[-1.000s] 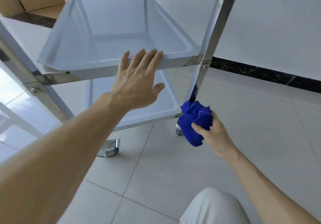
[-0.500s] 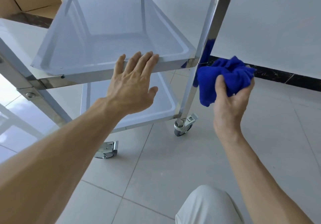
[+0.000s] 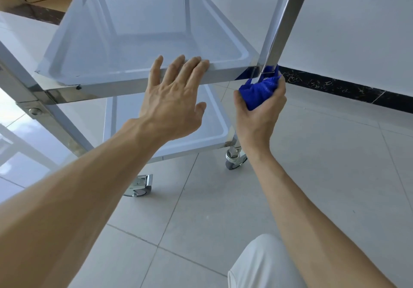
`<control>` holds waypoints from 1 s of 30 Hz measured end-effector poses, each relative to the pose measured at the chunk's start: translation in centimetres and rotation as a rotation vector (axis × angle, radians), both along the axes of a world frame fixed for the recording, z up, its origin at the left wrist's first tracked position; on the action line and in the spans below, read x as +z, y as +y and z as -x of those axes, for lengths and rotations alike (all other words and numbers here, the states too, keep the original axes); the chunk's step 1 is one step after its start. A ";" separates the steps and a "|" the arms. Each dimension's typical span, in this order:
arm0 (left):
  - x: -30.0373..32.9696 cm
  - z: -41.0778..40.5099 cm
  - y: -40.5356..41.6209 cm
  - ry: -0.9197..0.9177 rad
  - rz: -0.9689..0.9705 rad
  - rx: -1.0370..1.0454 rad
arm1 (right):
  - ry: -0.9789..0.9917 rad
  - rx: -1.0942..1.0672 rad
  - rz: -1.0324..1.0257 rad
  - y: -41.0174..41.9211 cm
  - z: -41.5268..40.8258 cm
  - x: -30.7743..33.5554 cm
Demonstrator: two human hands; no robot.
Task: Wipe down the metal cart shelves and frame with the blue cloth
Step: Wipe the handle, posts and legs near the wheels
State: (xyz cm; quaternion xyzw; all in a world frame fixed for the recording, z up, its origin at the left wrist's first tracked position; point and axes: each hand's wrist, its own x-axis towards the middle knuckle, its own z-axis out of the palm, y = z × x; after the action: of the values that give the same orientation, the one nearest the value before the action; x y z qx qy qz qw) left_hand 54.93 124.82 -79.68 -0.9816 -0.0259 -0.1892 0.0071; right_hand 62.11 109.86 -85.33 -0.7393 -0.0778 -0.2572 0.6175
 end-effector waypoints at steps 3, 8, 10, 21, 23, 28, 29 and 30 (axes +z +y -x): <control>-0.1 0.0 0.0 -0.017 0.014 -0.009 | 0.024 -0.036 -0.010 0.1 -0.3 -3.2; -0.4 -0.1 0.1 -0.047 0.005 -0.011 | 0.357 0.180 0.104 -2.3 0.1 -11.7; -0.5 -0.2 0.1 -0.054 -0.006 -0.013 | 0.464 0.277 0.165 -3.2 -0.2 -12.9; -0.7 -0.3 -0.1 -0.064 -0.019 -0.004 | 0.156 0.143 -0.019 -2.3 -1.5 -4.7; -0.6 -0.4 -0.1 -0.058 -0.004 -0.010 | 0.054 0.100 -0.012 -1.9 -1.8 -4.4; -0.3 -0.6 0.0 -0.032 0.036 -0.007 | 0.174 0.088 0.092 -1.4 -0.7 -8.5; -0.2 -0.7 0.0 -0.024 0.043 -0.008 | 0.247 0.109 0.106 -1.6 -0.8 -9.2; -0.1 -0.8 0.0 -0.016 0.052 -0.009 | 0.323 0.135 0.120 -1.8 -1.1 -9.7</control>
State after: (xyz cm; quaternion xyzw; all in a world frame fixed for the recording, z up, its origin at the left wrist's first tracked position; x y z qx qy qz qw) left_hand 55.74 124.83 -79.83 -0.9800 -0.0263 -0.1961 -0.0193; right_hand 63.16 108.02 -95.06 -0.7995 -0.0426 -0.0880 0.5926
